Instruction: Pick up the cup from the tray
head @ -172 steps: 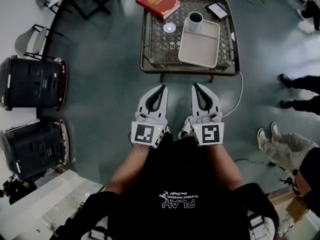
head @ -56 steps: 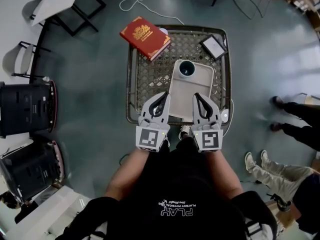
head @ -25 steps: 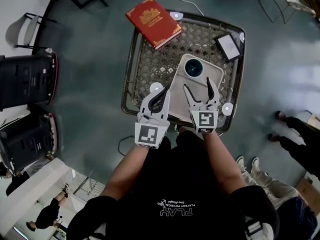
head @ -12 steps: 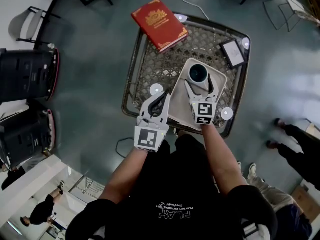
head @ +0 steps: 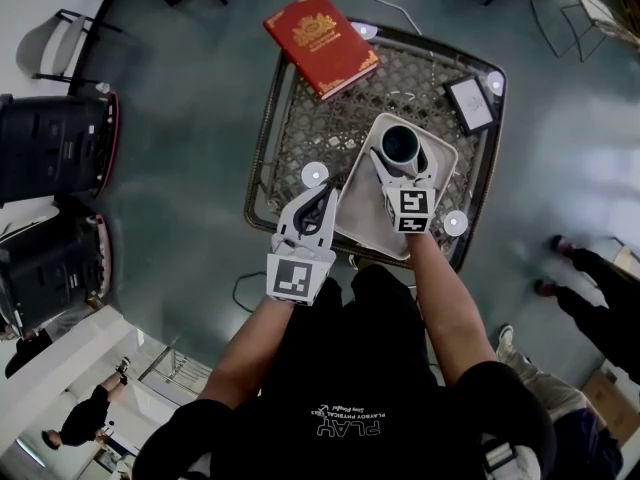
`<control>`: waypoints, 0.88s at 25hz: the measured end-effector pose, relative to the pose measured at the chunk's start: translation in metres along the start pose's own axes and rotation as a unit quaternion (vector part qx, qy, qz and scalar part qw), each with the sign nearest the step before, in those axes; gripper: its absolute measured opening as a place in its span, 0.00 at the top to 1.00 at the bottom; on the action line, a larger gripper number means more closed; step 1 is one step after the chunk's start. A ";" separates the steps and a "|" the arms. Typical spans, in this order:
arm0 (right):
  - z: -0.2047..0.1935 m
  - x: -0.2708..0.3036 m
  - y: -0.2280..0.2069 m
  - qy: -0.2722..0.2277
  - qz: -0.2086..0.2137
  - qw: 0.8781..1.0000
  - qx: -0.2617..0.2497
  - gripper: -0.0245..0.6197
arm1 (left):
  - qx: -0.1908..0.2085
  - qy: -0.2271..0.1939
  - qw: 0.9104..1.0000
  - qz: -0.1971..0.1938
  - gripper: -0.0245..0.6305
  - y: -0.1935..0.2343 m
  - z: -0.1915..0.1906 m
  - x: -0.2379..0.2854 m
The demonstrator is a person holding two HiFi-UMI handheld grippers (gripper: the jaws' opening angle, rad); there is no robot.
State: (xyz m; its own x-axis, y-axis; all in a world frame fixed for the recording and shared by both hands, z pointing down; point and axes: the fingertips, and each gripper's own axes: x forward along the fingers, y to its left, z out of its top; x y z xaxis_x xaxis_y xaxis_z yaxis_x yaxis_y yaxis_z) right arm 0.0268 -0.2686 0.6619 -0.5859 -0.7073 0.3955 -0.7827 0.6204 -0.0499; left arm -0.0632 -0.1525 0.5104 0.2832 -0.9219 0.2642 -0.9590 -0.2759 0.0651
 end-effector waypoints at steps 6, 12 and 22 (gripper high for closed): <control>0.002 0.008 -0.002 -0.002 0.002 1.000 0.004 0.34 | 0.000 0.006 1.000 -0.002 0.95 -0.001 -0.002 0.001; 0.002 0.014 -0.001 0.009 0.009 1.000 -0.010 0.34 | 0.009 0.004 1.000 -0.001 0.95 -0.001 -0.001 0.001; 0.007 0.016 0.003 0.006 0.019 1.000 -0.011 0.36 | 0.008 0.001 1.000 -0.009 0.95 -0.005 0.000 0.000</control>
State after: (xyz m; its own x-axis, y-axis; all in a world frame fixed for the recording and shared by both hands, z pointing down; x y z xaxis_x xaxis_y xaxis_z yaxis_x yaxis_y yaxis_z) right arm 0.0135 -0.2809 0.6615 -0.6130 -0.6788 0.4042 -0.7547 0.6544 -0.0456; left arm -0.0584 -0.1513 0.5101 0.2997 -0.9165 0.2649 -0.9536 -0.2964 0.0536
